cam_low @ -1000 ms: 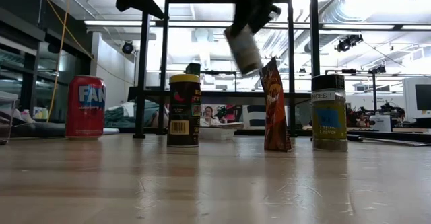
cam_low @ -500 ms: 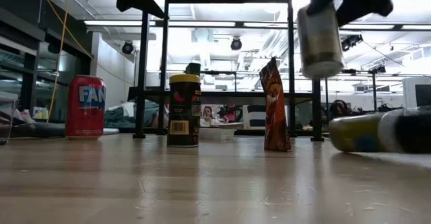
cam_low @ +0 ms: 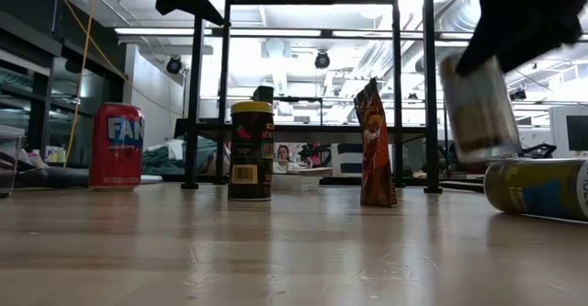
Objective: Shelf spices
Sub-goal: Remove the brown seasoning bottle from the bottom shelf
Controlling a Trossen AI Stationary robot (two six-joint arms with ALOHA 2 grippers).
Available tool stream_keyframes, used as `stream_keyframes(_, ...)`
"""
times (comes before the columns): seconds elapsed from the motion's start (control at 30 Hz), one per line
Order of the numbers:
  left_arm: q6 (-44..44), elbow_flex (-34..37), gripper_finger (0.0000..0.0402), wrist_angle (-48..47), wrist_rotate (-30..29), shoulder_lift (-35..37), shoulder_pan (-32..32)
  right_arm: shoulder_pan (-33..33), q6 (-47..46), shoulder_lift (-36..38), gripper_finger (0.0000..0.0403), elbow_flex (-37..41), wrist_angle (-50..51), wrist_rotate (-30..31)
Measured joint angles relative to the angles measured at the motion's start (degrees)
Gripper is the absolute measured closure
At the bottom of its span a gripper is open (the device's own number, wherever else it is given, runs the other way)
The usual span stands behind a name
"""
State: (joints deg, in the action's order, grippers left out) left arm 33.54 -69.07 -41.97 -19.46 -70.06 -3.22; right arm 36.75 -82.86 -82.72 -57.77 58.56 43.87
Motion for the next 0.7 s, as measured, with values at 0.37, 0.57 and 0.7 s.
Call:
stream_keyframes(0.37,2.3,0.01,0.0145,2.51,-0.55,0.0,0.0,-3.01,-0.73,-0.98,0.008,10.13,-20.56,0.59)
stream_keyframes(0.57,2.14,0.0,0.0145,2.55,-0.35,0.0,0.0,-3.91,5.15,-0.91,0.0011,6.83,-20.02,-2.38)
stream_keyframes(0.7,1.86,0.01,0.0145,7.19,-1.69,-0.08,1.07,-4.15,11.26,-0.18,0.001,0.87,-16.7,-0.26)
